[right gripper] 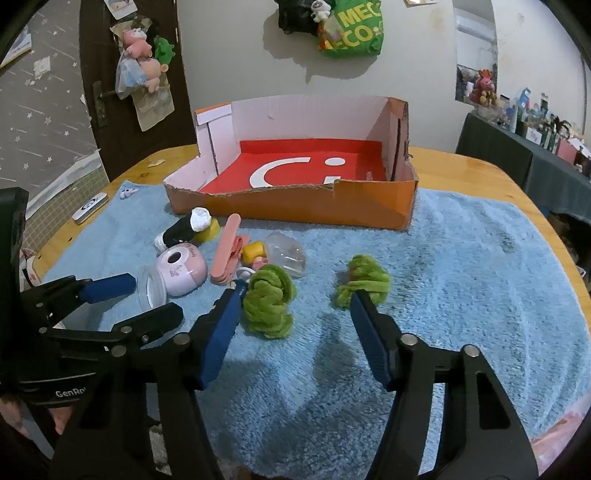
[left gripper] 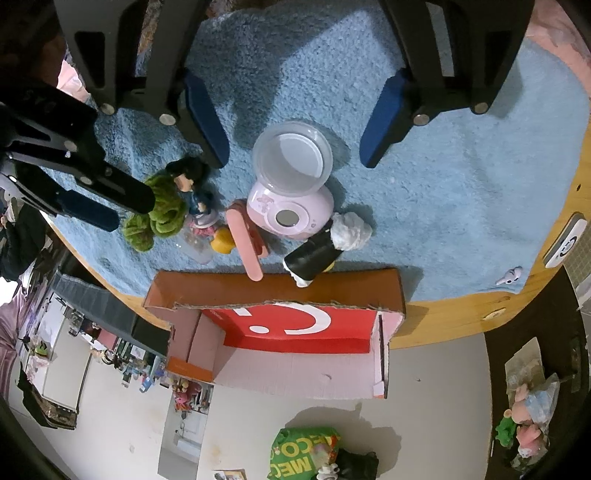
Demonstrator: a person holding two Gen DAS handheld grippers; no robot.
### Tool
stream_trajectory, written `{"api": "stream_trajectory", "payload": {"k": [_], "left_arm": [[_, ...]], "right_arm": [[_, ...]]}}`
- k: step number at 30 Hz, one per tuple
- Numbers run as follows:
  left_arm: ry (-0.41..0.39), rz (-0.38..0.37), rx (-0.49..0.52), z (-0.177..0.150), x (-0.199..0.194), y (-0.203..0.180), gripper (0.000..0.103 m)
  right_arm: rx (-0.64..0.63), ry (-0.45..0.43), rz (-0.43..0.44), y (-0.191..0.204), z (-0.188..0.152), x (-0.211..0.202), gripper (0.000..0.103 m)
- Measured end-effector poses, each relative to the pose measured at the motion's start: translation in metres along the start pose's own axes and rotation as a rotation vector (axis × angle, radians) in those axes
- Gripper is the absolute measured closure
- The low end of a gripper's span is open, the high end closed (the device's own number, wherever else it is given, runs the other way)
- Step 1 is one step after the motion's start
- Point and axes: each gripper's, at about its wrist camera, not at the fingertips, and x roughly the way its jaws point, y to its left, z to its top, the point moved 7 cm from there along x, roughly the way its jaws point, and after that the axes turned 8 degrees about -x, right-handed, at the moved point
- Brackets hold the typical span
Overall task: Organize objects
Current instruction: 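Grasp the clear plastic lid with the left tool while the right tool grasps a green fuzzy bundle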
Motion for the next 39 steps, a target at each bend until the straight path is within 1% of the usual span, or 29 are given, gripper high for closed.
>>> {"api": "stream_trajectory", "payload": {"k": [6, 12, 17, 18, 20, 22, 31, 39], "left_arm": [[0.004, -0.001, -0.001, -0.001, 0.001, 0.0, 0.033], [0.006, -0.002, -0.003, -0.002, 0.001, 0.0, 0.04], [0.008, -0.009, -0.005, -0.002, 0.001, 0.0, 0.05], [0.009, -0.011, -0.005, -0.002, 0.001, 0.0, 0.052], [0.011, -0.016, -0.004, -0.002, 0.002, 0.0, 0.054], [0.012, -0.02, -0.003, -0.001, 0.002, 0.001, 0.061], [0.018, -0.039, -0.004, 0.0, -0.001, 0.0, 0.061], [-0.001, -0.047, 0.001, 0.008, -0.009, -0.002, 0.061]], "right_arm": [[0.005, 0.016, 0.018, 0.001, 0.0, 0.007, 0.049], [0.002, 0.027, 0.035, 0.005, 0.0, 0.014, 0.053], [0.004, 0.048, 0.061, 0.008, -0.001, 0.02, 0.065], [0.005, 0.052, 0.072, 0.009, -0.002, 0.021, 0.07], [0.003, 0.055, 0.079, 0.011, -0.003, 0.022, 0.072], [-0.004, 0.052, 0.077, 0.012, -0.002, 0.021, 0.075], [-0.003, 0.035, 0.08, 0.013, 0.001, 0.015, 0.075], [-0.001, 0.013, 0.083, 0.014, 0.009, 0.007, 0.075]]}}
